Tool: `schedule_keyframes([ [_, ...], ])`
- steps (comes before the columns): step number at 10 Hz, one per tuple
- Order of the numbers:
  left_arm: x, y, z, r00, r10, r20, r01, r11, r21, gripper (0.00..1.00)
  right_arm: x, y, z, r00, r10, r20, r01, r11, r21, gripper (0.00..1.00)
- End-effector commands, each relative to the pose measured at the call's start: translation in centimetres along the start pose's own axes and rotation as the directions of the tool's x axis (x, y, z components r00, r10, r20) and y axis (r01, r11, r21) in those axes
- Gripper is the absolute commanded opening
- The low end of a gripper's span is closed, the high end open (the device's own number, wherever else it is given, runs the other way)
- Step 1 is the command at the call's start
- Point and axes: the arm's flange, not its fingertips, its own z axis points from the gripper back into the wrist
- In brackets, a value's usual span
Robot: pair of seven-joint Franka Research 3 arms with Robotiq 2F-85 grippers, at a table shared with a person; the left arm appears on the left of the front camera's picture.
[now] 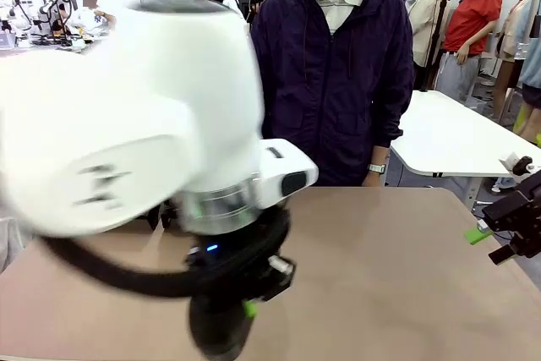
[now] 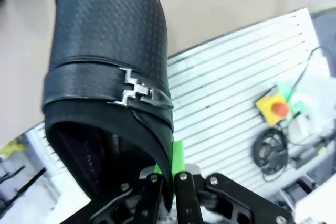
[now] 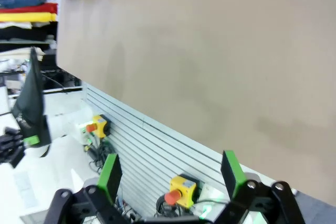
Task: Organize the shoes by placing them on the stand.
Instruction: Place the Shoe from the middle of the table onto the Shoes Stand.
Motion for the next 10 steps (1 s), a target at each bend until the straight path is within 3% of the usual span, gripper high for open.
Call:
schedule_keyframes([
  [1,-2.7,3.6,-0.2,0.998,0.057,-0.005,-0.057,0.998,0.015,0.00,0.2,0.0,0.1,1.000,0.025,0.017,-0.026,0.999,0.030,1.00],
  [2,0.0,0.0,0.0,1.000,0.000,0.000,0.000,1.000,0.000,0.00,0.2,0.0,0.1,1.000,0.025,0.017,-0.026,0.999,0.030,1.00],
  [4,0.0,0.0,0.0,1.000,0.000,0.000,0.000,1.000,0.000,0.00,0.2,0.0,0.1,1.000,0.025,0.017,-0.026,0.999,0.030,1.00],
  [5,-1.8,2.0,0.1,1.000,0.029,0.008,-0.030,0.999,0.024,0.00,0.2,0.0,0.1,1.000,0.025,0.017,-0.026,0.999,0.030,1.00],
  [7,2.3,10.4,-0.5,0.977,0.214,0.024,-0.214,0.976,0.035,0.00,0.2,0.0,0.1,1.000,0.025,0.017,-0.026,0.999,0.030,1.00],
  [9,5.0,18.6,-1.7,0.930,0.288,0.228,-0.316,0.944,0.096,0.00,0.2,0.0,0.1,1.000,0.025,0.017,-0.026,0.999,0.030,1.00],
  [10,5.6,21.6,-2.6,0.925,0.270,0.266,-0.311,0.942,0.129,0.00,0.2,0.0,0.1,1.000,0.025,0.017,-0.026,0.999,0.030,1.00],
])
